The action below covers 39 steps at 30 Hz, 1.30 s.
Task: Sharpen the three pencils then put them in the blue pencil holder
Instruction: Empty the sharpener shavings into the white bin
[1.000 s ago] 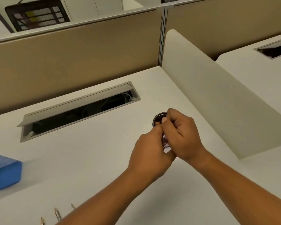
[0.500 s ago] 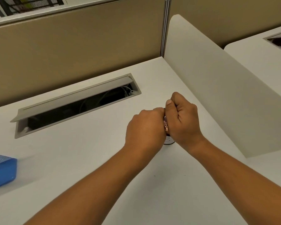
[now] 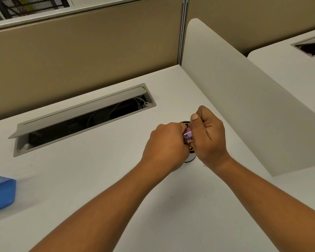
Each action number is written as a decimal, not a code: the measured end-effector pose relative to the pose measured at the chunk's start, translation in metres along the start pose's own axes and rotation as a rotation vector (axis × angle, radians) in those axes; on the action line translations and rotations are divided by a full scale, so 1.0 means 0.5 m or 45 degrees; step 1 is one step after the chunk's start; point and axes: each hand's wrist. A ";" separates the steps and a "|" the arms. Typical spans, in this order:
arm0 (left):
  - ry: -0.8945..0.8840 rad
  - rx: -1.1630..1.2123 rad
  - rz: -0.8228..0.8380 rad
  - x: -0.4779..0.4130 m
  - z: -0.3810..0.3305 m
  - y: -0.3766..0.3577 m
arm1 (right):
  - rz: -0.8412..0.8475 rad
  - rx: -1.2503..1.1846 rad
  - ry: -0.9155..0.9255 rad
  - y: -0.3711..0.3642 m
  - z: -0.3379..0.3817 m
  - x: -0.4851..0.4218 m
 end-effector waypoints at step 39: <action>-0.085 0.118 -0.042 -0.002 0.039 0.037 | 0.480 0.649 -0.324 0.093 0.024 -0.023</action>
Point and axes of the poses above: each hand's wrist, its own x-axis away from the middle knuckle, its own y-axis out of the back of the hand, z = x × y, and after that the axes turned 7 degrees about y, right-handed
